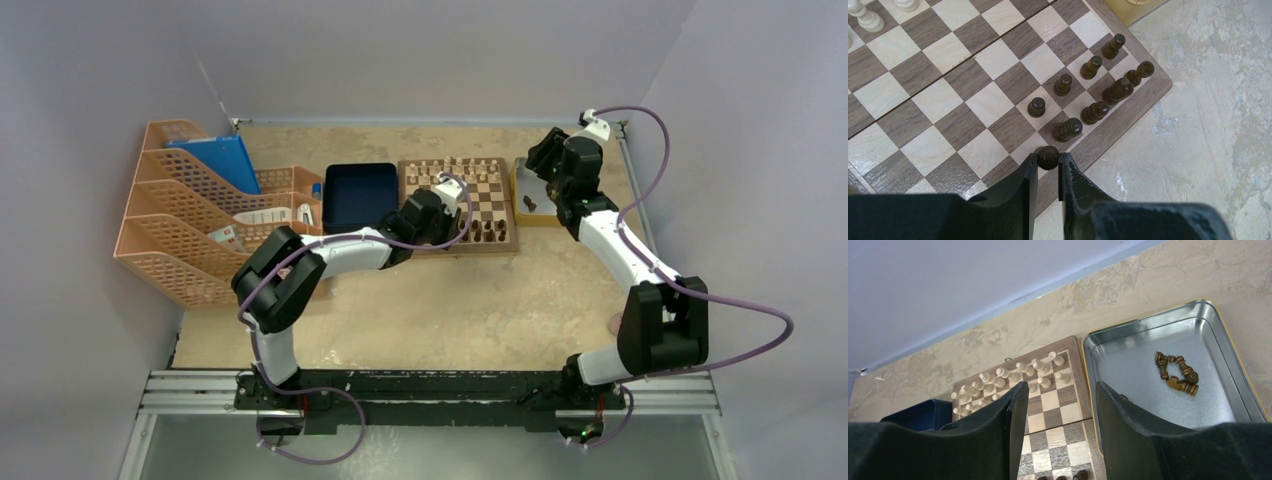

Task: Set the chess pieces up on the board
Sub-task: Place the chess piece on the chessboard.

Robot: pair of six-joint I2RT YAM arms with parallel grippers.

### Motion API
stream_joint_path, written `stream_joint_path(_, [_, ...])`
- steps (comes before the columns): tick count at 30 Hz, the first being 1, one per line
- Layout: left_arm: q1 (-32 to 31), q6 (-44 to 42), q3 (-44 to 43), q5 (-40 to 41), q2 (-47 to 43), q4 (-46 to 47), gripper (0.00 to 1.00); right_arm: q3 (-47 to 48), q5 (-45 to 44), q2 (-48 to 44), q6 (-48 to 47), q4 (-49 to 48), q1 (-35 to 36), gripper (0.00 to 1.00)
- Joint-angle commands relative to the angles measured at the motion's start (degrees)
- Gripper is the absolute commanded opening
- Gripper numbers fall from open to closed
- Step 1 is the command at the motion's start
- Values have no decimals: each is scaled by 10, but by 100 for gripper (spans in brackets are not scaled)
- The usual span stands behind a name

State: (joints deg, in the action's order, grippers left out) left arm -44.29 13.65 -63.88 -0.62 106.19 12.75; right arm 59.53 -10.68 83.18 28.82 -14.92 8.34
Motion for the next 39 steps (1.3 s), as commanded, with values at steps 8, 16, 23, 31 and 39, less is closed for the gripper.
stream_joint_path(8, [-12,-24,-24,5,4,-19,19,10,14,-18,-11,-21,1,55])
stream_joint_path(16, [-14,-27,-20,58,-3,-21,19,14,20,-15,-12,-19,0,56])
stream_joint_path(23, [-14,-23,-27,66,5,-27,20,17,22,-10,-10,-22,0,56])
stream_joint_path(31, [-14,-23,-28,44,14,-33,31,16,21,-3,-12,-21,0,56])
stream_joint_path(39, [-14,-18,-31,40,13,-40,38,14,28,0,-12,-24,0,56])
